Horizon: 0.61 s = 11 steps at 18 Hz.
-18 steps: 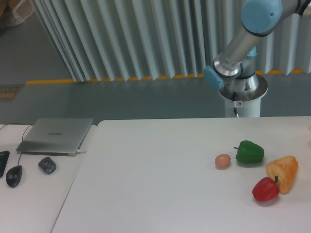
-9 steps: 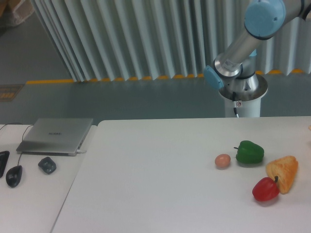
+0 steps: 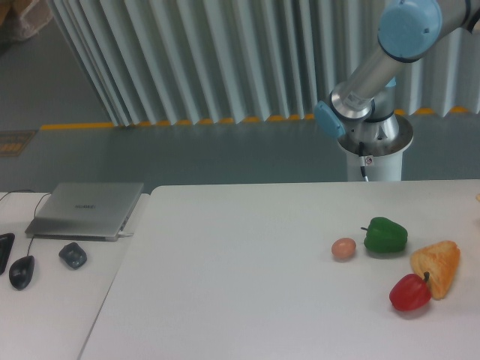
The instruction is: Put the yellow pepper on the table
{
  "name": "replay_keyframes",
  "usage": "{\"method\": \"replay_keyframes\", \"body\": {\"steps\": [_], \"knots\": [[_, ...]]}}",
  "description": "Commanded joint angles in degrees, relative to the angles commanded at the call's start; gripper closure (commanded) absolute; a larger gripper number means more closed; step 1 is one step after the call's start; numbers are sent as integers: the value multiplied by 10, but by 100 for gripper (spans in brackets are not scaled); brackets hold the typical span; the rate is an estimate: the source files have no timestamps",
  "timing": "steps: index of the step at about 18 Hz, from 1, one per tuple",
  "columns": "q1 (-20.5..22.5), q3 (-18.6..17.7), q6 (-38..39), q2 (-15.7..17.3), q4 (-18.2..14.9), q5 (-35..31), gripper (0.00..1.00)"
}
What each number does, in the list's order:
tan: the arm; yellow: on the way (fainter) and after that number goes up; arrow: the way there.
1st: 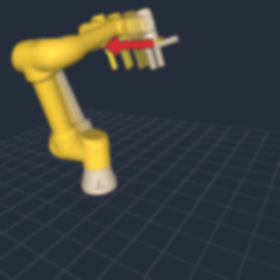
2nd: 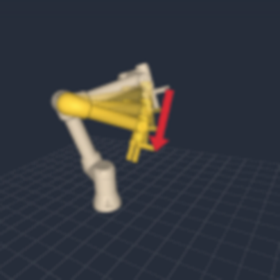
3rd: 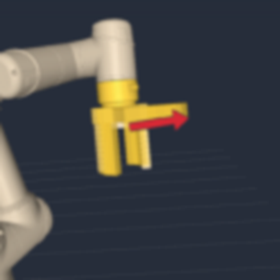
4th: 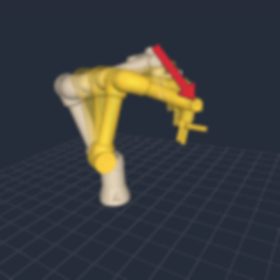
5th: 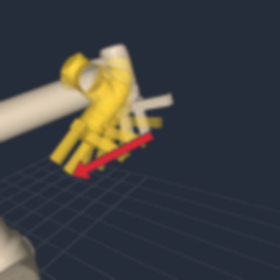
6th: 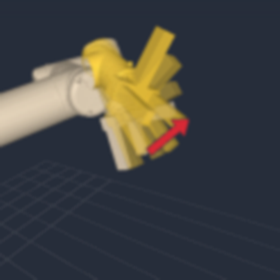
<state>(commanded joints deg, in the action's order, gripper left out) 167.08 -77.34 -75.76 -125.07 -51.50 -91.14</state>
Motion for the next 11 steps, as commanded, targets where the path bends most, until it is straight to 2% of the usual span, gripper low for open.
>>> {"method": "replay_keyframes", "body": {"steps": [1,2,3,7,11], "knots": [[-1,0,-1,1,-1,-5,16],[-3,-3,0,2,-1,-13,30],[-4,-4,0,3,-2,-18,35],[-7,-5,-3,8,-4,-20,42],[-8,-1,-2,19,-42,-16,43]]}}
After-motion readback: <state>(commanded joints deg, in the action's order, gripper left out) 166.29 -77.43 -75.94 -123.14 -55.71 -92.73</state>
